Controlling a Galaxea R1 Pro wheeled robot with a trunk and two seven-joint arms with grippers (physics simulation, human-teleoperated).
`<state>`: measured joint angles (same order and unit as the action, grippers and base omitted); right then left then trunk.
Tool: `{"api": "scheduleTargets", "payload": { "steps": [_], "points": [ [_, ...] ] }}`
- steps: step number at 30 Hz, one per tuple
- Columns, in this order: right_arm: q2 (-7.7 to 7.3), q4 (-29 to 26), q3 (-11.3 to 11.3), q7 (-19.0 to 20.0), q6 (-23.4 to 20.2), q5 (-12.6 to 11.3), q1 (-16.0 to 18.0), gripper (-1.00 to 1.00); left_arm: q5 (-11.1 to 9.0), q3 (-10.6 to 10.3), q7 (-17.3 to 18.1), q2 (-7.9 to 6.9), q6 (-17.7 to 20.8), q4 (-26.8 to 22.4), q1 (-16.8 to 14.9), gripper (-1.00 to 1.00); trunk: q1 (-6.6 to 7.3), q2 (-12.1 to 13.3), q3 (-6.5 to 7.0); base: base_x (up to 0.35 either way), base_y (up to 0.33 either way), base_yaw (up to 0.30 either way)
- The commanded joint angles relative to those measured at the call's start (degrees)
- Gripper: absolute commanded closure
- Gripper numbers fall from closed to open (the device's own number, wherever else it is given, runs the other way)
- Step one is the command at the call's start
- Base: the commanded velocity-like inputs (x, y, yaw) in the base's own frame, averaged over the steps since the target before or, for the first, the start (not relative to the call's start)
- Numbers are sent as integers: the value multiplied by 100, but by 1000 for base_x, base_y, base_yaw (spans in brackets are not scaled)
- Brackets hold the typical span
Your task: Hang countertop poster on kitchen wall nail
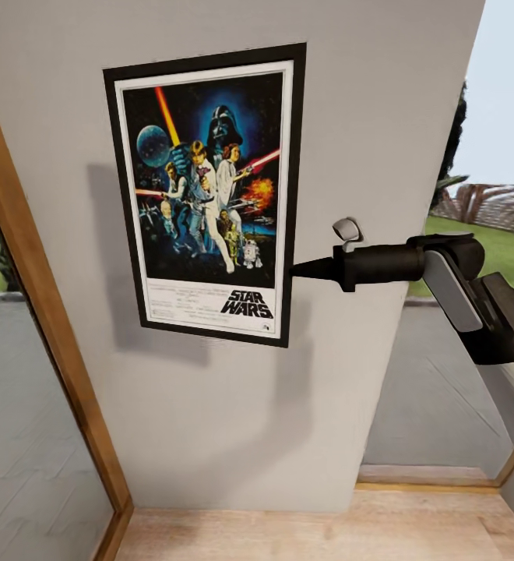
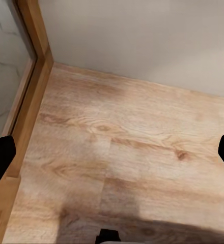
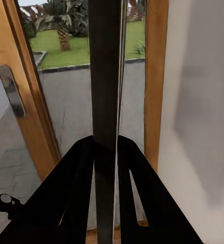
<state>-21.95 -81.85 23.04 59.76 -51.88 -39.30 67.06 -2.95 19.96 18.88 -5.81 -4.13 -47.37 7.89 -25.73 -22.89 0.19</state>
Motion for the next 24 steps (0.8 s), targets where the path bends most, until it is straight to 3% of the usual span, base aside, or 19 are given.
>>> {"api": "scheduleTargets", "payload": {
  "steps": [1,15,19,24],
  "points": [
    [-3,2,8,6,-33,-34,2,100,-30,8,34,1,0,-1,2,-100,-5,-2,-1,317,0,0],
    [-2,2,-1,9,-18,-34,1,100,-30,9,34,1,0,-1,2,-100,-5,-2,-1,331,0,0],
    [-11,-5,-124,1,-15,-13,18,100,-31,25,21,36,-4,-44,2,-100,-5,-2,-1,0,0,0],
    [-11,-5,-124,1,-15,-13,18,100,-31,25,21,36,-4,-44,2,-100,-5,-2,-1,0,0,0]
  ]
}}
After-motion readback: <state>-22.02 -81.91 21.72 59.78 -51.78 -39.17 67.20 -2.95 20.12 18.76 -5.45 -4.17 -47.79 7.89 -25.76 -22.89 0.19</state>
